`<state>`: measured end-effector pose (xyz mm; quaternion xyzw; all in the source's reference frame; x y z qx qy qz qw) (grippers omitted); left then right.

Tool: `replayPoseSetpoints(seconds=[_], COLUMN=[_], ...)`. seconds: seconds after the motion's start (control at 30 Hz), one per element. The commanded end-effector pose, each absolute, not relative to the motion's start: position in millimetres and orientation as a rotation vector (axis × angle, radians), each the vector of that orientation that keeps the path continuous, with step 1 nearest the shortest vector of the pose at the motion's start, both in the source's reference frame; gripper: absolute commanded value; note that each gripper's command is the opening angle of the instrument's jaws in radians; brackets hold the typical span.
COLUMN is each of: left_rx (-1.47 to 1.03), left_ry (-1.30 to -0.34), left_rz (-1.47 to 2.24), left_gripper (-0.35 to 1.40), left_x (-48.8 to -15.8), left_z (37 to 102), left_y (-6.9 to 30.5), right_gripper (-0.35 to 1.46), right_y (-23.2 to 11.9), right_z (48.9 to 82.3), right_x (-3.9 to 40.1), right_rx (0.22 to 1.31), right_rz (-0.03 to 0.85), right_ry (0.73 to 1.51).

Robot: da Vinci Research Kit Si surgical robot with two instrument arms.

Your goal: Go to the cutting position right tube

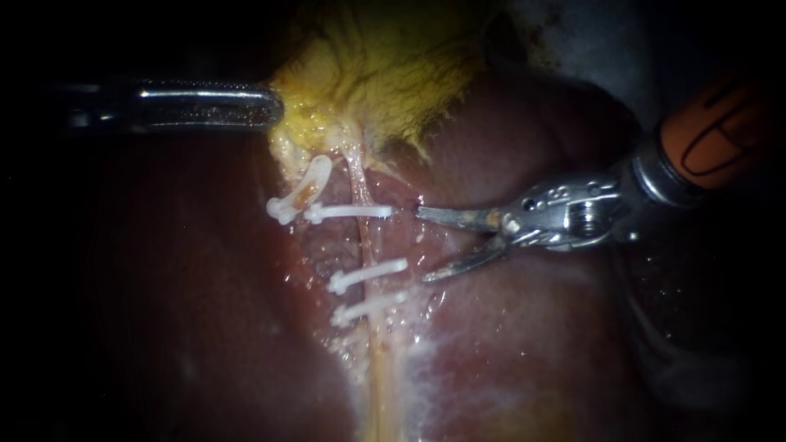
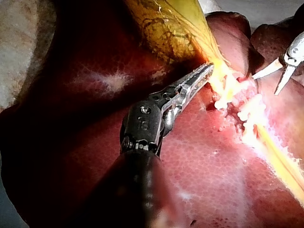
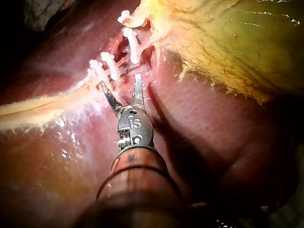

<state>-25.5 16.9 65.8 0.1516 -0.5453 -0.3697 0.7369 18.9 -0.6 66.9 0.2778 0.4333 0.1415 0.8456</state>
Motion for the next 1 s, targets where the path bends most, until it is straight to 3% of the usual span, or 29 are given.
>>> replayPoseSetpoints(seconds=[0.03,0.37,0.73,1.0], left_rx=[0.333,0.333,0.333,0.333], left_ry=[-1.198,-1.198,-1.198,-1.198], left_rz=[-0.812,-0.812,-0.812,-0.812], left_gripper=[-0.35,-0.35,-0.35,-0.35], left_x=[-25.5,-25.4,-25.5,-25.5], left_z=[65.9,65.8,65.8,65.9], left_y=[16.9,16.9,16.8,16.8], right_gripper=[1.28,1.26,1.25,1.23], right_y=[-0.7,-1.5,0.4,0.2], right_z=[67.4,71.8,73.7,73.8], right_x=[19.1,22.2,26.0,27.1], right_rx=[0.602,0.709,0.901,1.009], right_rz=[0.304,0.345,0.395,0.386], right_ry=[0.913,0.94,1.126,1.168])
